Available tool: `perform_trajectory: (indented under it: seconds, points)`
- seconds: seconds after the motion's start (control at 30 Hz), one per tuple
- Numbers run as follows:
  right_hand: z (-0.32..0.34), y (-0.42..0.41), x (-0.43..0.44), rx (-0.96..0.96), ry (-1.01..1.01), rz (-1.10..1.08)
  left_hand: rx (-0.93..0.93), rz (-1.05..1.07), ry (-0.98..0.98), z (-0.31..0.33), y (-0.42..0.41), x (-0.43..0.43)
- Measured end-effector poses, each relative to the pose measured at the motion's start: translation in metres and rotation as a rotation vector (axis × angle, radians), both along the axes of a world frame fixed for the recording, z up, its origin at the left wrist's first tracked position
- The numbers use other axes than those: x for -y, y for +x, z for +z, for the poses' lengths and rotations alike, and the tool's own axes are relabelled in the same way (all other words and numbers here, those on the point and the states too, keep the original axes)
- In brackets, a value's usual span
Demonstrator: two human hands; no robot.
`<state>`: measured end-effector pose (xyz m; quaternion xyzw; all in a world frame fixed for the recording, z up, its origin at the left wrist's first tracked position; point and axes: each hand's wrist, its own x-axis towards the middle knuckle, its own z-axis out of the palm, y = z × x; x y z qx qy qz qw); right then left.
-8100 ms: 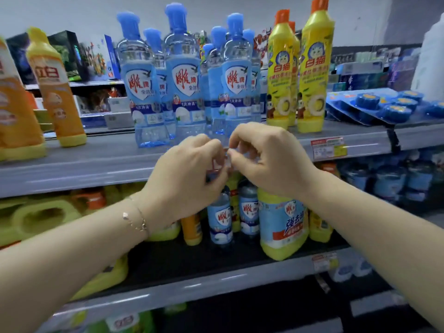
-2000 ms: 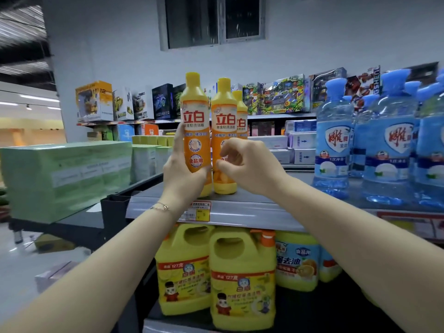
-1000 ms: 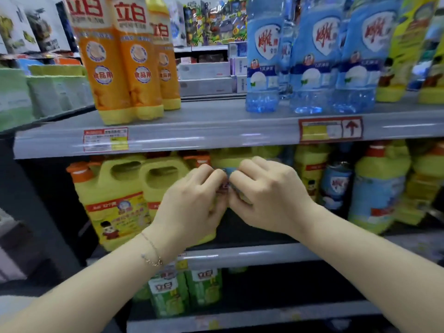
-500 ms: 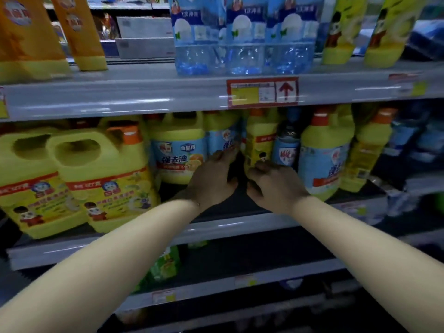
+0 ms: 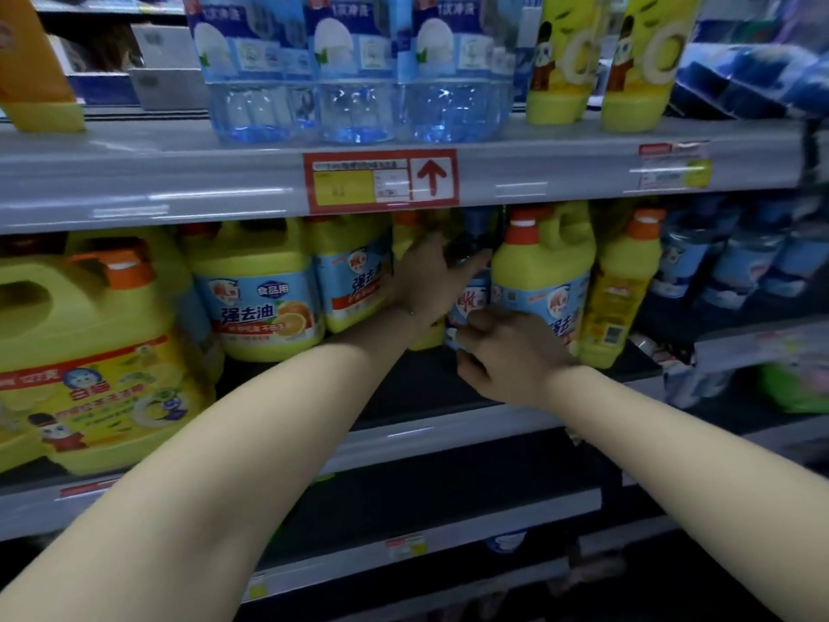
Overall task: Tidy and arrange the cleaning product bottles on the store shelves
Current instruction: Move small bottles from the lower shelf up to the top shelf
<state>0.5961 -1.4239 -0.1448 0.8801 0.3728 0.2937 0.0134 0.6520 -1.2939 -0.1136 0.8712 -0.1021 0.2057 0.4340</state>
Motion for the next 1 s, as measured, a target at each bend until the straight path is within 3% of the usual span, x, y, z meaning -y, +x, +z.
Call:
perform_trajectory:
  seconds: [0.23,0.63,0.8,1.0]
  points:
    - [-0.001,0.007,0.006,-0.016,0.019,0.064,0.040,-0.037,-0.097,0.000,0.006,0.007]
    - [-0.002,0.015,-0.013,-0.029,0.116,0.036,0.115,0.007,-0.524,-0.009,-0.019,-0.034]
    - [-0.002,0.022,-0.027,0.013,0.248,-0.047,0.138,-0.080,-0.481,-0.006,-0.041,-0.072]
    - [-0.011,0.027,-0.038,0.075,0.206,-0.175,0.156,-0.058,-0.452,0.000,-0.067,-0.107]
